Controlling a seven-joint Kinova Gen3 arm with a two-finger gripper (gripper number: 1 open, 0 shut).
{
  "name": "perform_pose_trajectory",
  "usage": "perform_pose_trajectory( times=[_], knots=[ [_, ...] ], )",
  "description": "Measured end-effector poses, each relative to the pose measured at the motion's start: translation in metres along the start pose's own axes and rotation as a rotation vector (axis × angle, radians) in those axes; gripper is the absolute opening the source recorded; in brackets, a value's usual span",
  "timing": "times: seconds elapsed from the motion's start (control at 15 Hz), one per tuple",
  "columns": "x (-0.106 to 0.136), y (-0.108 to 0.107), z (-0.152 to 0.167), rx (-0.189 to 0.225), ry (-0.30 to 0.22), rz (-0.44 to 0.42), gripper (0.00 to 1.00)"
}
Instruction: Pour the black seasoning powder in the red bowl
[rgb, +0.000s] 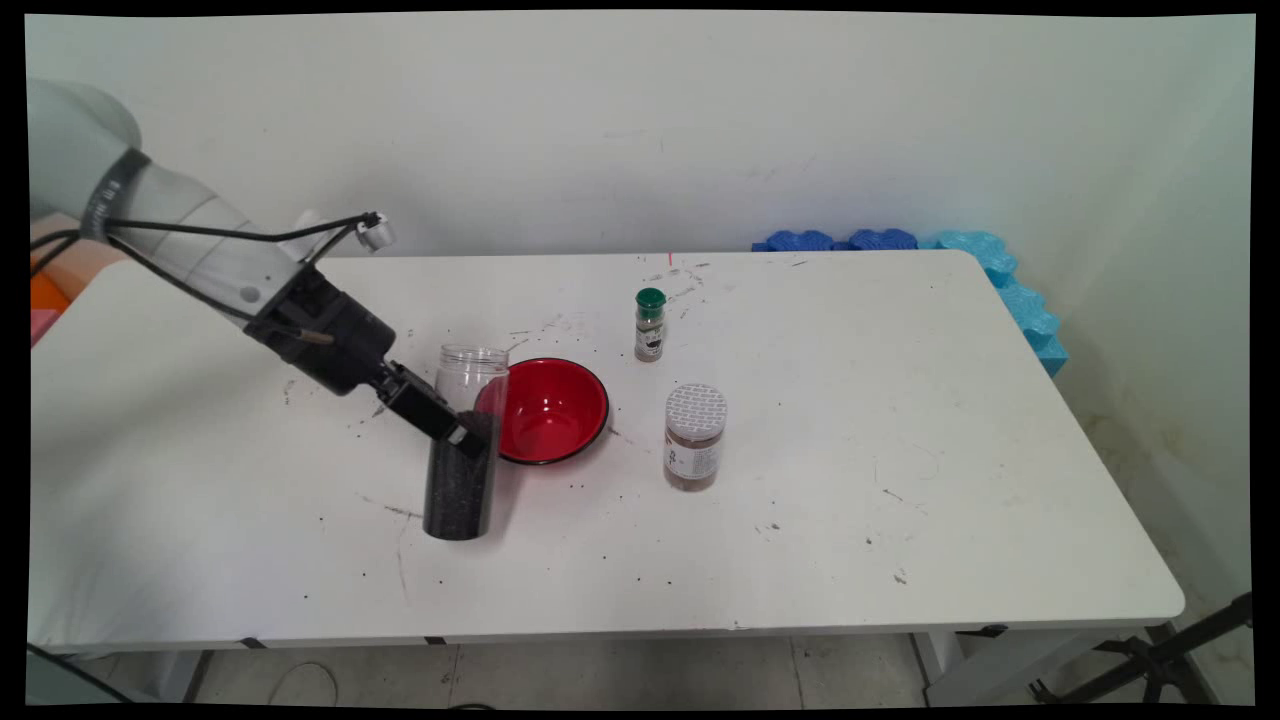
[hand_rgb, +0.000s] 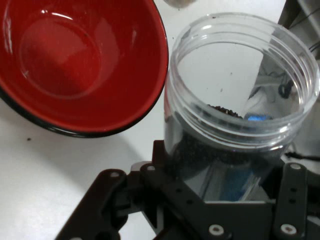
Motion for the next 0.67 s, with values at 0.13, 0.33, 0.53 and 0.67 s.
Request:
perform_pose_trajectory(
  times=[0.13, 0.33, 0.53, 0.67],
  knots=[
    [0.002, -0.002, 0.003, -0.012, 0.004, -0.049, 0.00],
    [0.005, -0.006, 0.008, -0.027, 0.015, -0.159, 0.00],
    [0.007, -0.011, 0.012, -0.032, 0.027, -0.267, 0.00],
    [0.009, -0.015, 0.014, -0.041, 0.034, -0.342, 0.00]
  ],
)
